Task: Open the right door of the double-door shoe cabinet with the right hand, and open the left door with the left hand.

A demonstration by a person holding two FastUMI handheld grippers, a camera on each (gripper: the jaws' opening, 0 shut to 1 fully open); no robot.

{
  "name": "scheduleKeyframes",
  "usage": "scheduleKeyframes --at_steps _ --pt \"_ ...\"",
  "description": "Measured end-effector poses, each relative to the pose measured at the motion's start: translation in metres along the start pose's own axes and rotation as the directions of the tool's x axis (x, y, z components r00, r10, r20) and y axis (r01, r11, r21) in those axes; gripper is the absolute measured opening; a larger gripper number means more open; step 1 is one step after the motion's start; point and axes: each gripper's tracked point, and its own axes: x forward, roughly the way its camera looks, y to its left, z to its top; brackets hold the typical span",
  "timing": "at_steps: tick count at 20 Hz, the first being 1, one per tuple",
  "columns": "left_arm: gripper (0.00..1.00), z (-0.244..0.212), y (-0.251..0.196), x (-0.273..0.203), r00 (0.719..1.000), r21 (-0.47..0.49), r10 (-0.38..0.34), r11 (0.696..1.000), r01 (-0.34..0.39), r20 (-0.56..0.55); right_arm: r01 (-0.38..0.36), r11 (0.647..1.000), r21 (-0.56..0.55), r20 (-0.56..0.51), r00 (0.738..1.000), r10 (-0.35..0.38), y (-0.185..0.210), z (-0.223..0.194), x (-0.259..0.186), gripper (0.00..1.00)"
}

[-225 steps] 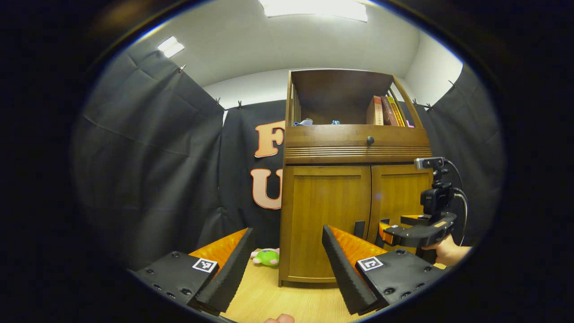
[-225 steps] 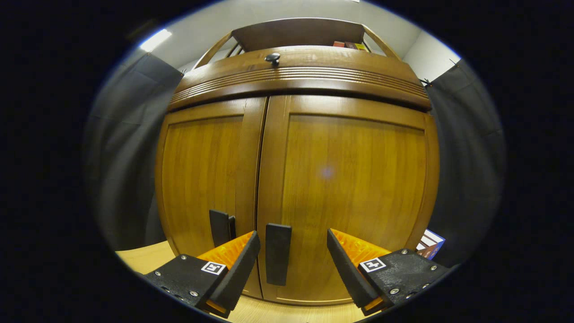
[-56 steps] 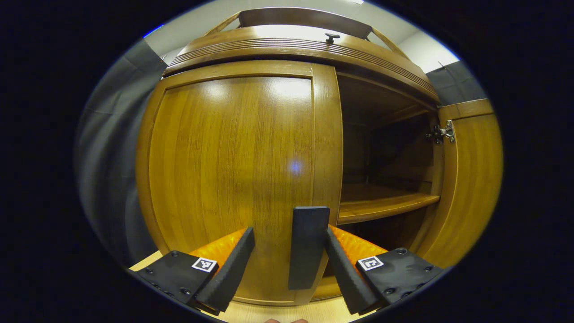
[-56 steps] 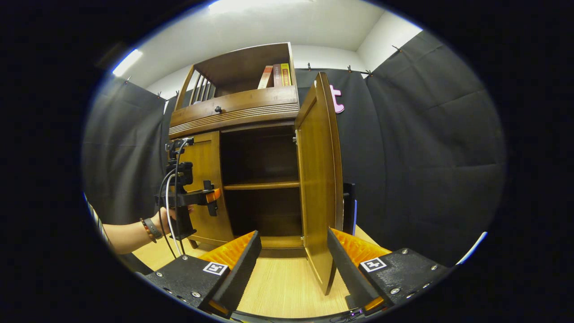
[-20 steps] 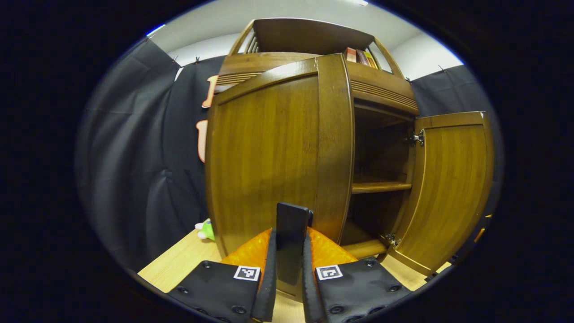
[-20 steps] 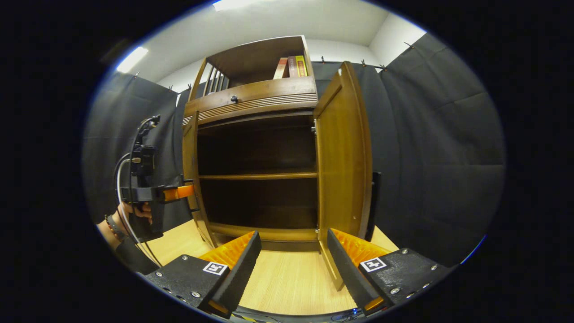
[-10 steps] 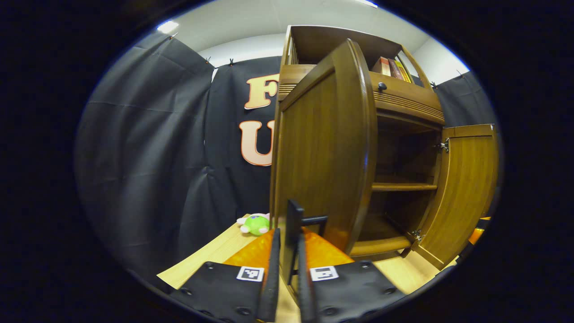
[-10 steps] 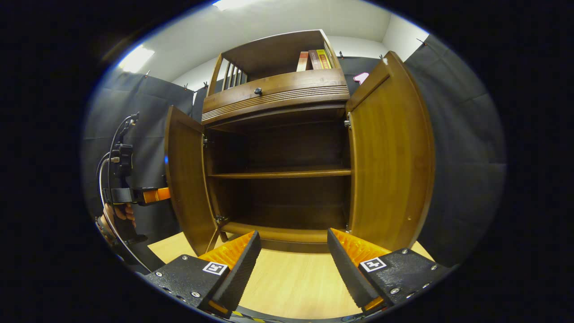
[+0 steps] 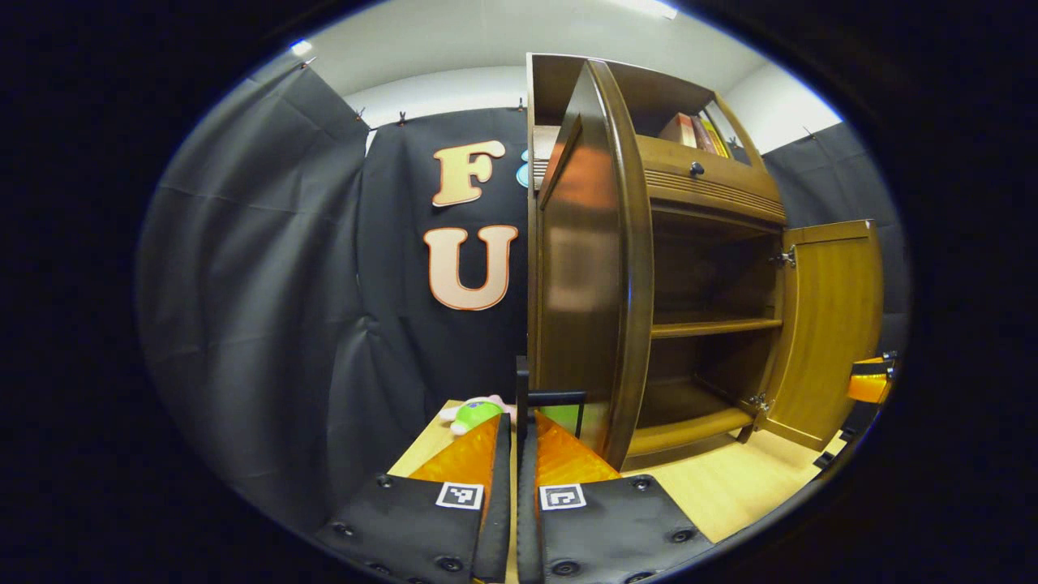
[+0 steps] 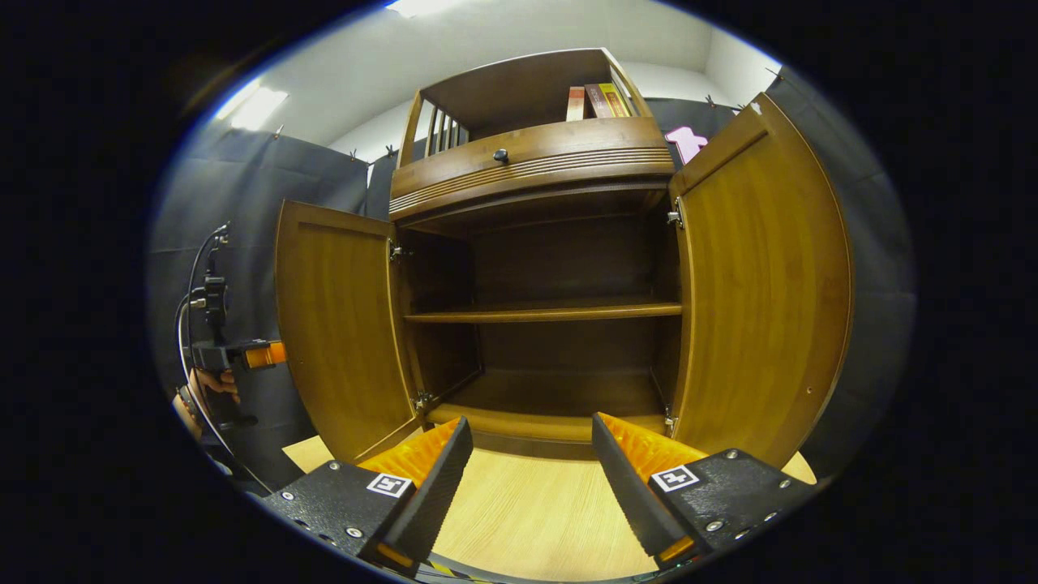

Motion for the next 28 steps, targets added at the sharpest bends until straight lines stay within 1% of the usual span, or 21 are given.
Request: scheduleKeyframes --at_steps 4,5,6,7,8,9,10,12,14,15,16,17,19,21,22,23,24,25,28 --pt "0.12 0.0 0.03 0.006 0.994 -0.012 -0.106 0.994 0.106 -0.004 0.006 1.0 0.015 -0.002 1.0 -0.006 0.004 0.001 0.007 0.92" --pt "0.05 -0.002 0.036 0.007 0.991 -0.021 -0.137 0.99 0.137 -0.007 0.005 1.0 0.017 -0.004 1.0 -0.005 0.005 0.0 0.009 0.92" --pt "0.12 -0.002 0.042 0.011 0.987 -0.028 -0.161 0.987 0.161 -0.009 0.001 1.0 0.016 -0.004 1.0 -0.001 0.008 0.001 0.011 0.92" --pt "0.12 -0.003 0.044 0.013 0.982 -0.045 -0.19 0.981 0.19 -0.008 -0.003 1.0 0.013 -0.001 1.0 0.003 0.01 0.003 0.014 0.92" --pt "0.18 -0.001 0.047 0.014 0.978 -0.07 -0.207 0.976 0.207 -0.003 -0.007 1.0 0.009 0.004 1.0 0.007 0.013 0.004 0.016 0.92" --pt "0.17 -0.002 0.046 0.012 0.975 -0.095 -0.223 0.97 0.223 0.007 -0.011 1.0 0.007 0.01 1.0 0.011 0.015 0.006 0.019 0.92" --pt "0.19 -0.006 0.046 0.008 0.975 -0.106 -0.224 0.969 0.223 0.0 -0.012 1.0 0.007 0.015 1.0 0.012 0.017 0.007 0.021 0.92" --pt "0.19 -0.021 0.047 -0.005 0.979 -0.08 -0.198 0.978 0.195 -0.041 -0.014 1.0 0.014 0.018 1.0 0.014 0.019 0.008 0.026 0.92" --pt "0.18 -0.035 0.051 -0.028 0.988 -0.055 -0.133 0.99 0.129 -0.083 -0.02 1.0 0.022 0.009 1.0 0.02 0.019 0.004 0.032 0.92" --pt "0.19 -0.039 0.055 -0.04 0.991 -0.056 -0.088 0.995 0.083 -0.098 -0.025 0.999 0.021 -0.005 1.0 0.025 0.019 0.0 0.035 0.92" --pt "0.19 -0.039 0.054 -0.055 0.992 -0.071 -0.064 0.996 0.057 -0.104 -0.026 1.0 0.017 -0.018 0.999 0.026 0.018 -0.005 0.039 0.92" --pt "0.18 -0.036 0.048 -0.069 0.994 -0.07 -0.046 0.997 0.039 -0.101 -0.03 0.999 0.012 -0.022 0.999 0.03 0.018 -0.006 0.041 0.92" --pt "0.18 -0.016 0.036 -0.089 0.998 -0.058 -0.003 0.998 0.0 -0.055 -0.054 0.999 0.008 -0.028 0.998 0.054 0.023 -0.008 0.046 0.92" --pt "0.18 0.012 0.006 -0.094 1.0 -0.096 0.002 0.995 -0.001 0.002 -0.078 0.997 0.004 -0.033 0.996 0.078 0.026 -0.007 0.051 0.92" --pt "0.19 0.026 -0.011 -0.092 1.0 -0.088 0.006 0.996 -0.004 0.029 -0.086 0.996 0.006 -0.032 0.996 0.086 0.026 -0.006 0.052 0.92" --pt "0.19 0.037 -0.025 -0.088 0.998 -0.061 0.014 0.998 -0.01 0.059 -0.094 0.995 0.011 -0.028 0.995 0.095 0.028 -0.004 0.052 0.92" --pt "0.18 0.047 -0.042 -0.081 0.997 -0.033 0.013 0.999 -0.01 0.082 -0.102 0.995 0.015 -0.024 0.994 0.102 0.029 -0.001 0.051 0.92" --pt "0.18 0.052 -0.066 -0.072 0.996 -0.009 -0.006 1.0 0.007 0.093 -0.102 0.995 0.012 -0.016 0.995 0.102 0.027 0.001 0.048 0.92" --pt "0.19 0.062 -0.132 -0.046 0.992 0.024 -0.066 0.998 0.063 0.112 -0.069 0.998 -0.003 0.016 0.998 0.069 0.012 0.011 0.038 0.92"
